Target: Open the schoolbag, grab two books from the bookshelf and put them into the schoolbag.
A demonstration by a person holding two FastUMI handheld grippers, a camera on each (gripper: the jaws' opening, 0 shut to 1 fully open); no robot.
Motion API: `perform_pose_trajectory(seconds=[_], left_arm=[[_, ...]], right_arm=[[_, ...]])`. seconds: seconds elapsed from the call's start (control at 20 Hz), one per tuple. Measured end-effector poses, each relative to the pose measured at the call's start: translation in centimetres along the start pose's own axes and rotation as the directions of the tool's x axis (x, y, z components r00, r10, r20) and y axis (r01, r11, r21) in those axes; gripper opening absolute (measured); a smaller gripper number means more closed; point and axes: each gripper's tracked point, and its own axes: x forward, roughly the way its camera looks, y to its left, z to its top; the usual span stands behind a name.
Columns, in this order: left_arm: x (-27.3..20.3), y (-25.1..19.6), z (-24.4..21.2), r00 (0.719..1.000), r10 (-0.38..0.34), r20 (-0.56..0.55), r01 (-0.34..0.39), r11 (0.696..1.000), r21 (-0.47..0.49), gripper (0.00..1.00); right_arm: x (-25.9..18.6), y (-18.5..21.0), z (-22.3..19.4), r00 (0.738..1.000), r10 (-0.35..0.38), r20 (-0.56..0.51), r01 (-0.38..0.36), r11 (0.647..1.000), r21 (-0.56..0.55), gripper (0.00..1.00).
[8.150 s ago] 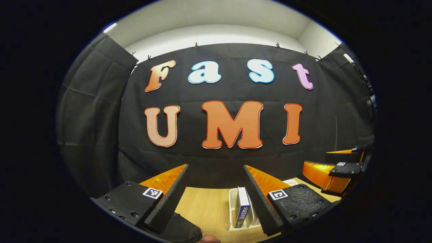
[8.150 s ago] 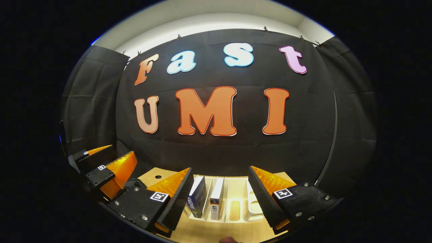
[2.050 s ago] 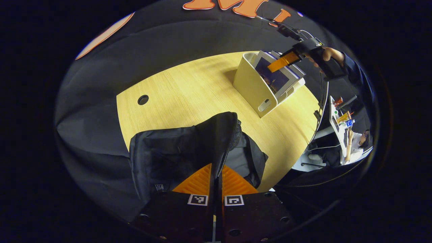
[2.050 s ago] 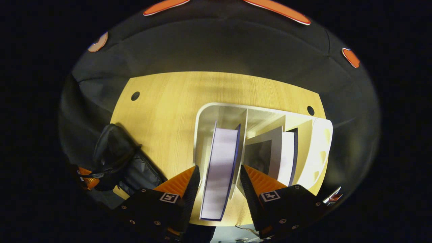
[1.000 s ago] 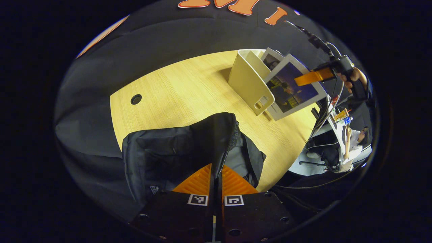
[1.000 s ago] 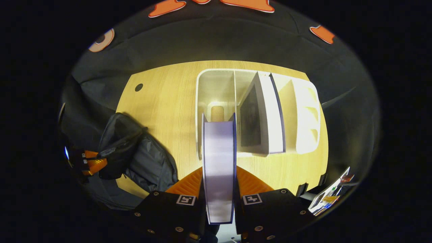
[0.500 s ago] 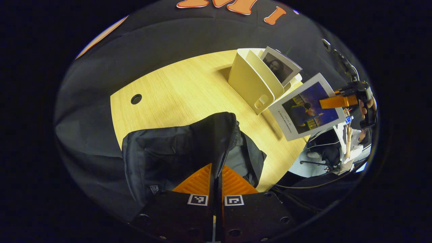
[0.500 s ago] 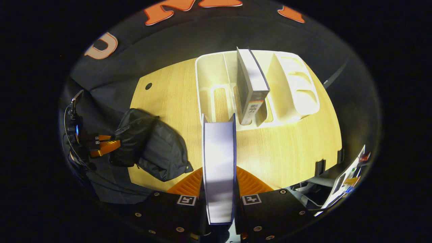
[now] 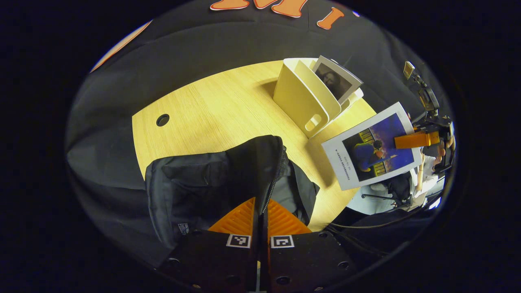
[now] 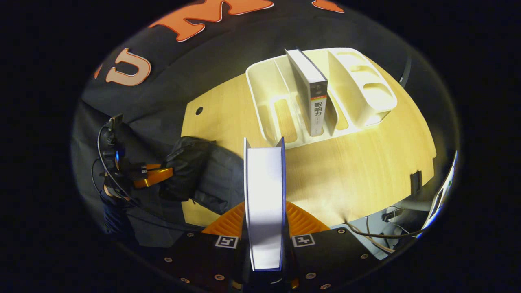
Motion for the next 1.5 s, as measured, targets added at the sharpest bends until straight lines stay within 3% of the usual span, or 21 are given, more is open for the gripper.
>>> perform_pose_trajectory(seconds=[0.35, 0.7, 1.1, 1.5], left_arm=[[-0.1, -0.4, 0.3, 1.000, 0.012, 0.009, -0.012, 1.000, -0.002, 0.04], [0.1, -0.8, 0.2, 1.000, 0.008, 0.018, -0.008, 1.000, -0.020, 0.04], [0.2, -1.1, -0.1, 0.999, 0.002, 0.049, 0.000, 0.999, -0.036, 0.04], [-0.1, -2.1, 0.2, 0.996, -0.009, 0.093, 0.013, 0.999, -0.033, 0.04]], right_arm=[[2.6, 4.6, -0.1, 0.990, 0.140, 0.009, -0.140, 0.990, 0.031, 0.33], [7.1, 9.5, -0.7, 0.957, 0.289, 0.019, -0.289, 0.950, 0.119, 0.33], [12.4, 13.0, -1.2, 0.921, 0.388, 0.044, -0.388, 0.898, 0.207, 0.33], [16.9, 16.1, -1.0, 0.892, 0.436, 0.120, -0.452, 0.861, 0.234, 0.33]])
